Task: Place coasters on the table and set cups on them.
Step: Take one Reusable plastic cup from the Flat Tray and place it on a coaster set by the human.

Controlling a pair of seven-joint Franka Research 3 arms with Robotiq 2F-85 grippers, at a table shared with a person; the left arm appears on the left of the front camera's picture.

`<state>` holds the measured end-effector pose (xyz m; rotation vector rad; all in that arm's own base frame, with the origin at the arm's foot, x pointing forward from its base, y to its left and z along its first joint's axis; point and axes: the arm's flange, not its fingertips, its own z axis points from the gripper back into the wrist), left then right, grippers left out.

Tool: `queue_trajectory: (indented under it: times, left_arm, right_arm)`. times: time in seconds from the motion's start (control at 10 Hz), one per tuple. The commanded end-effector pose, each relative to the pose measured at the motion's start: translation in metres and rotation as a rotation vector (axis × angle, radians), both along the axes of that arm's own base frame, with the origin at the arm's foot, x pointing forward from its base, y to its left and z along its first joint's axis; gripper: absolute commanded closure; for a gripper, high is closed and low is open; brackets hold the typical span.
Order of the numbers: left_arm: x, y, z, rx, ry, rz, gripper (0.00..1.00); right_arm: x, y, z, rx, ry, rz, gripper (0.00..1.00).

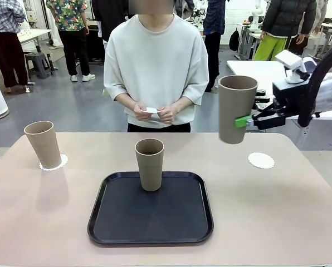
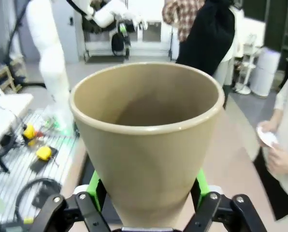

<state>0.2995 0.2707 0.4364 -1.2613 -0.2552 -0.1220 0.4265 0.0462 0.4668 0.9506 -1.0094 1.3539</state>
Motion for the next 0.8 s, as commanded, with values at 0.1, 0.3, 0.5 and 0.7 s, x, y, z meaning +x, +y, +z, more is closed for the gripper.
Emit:
queue_trajectory:
  times: [0.1, 0.3, 0.5, 0.7]
  left_arm:
    - [0.0, 0.001, 0.003, -0.001, 0.001, 0.011, 0.0]
    - [0.0, 0.001, 0.003, -0.001, 0.001, 0.011, 0.0]
    - [0.0, 0.001, 0.003, -0.001, 0.001, 0.011, 0.0]
    - [0.0, 0.001, 0.003, -0.001, 0.001, 0.011, 0.0]
  right_arm:
    - [0.082, -0.09, -0.01, 0.187, 0.045, -0.061, 0.17]
    - [0.095, -0.143, -0.014, 0.298, 0.074, -0.139, 0.17]
    - [0.093, -0.165, -0.015, 0.283, 0.078, -0.189, 0.17]
    - [0.083, -0.155, -0.001, 0.156, 0.03, -0.226, 0.17]
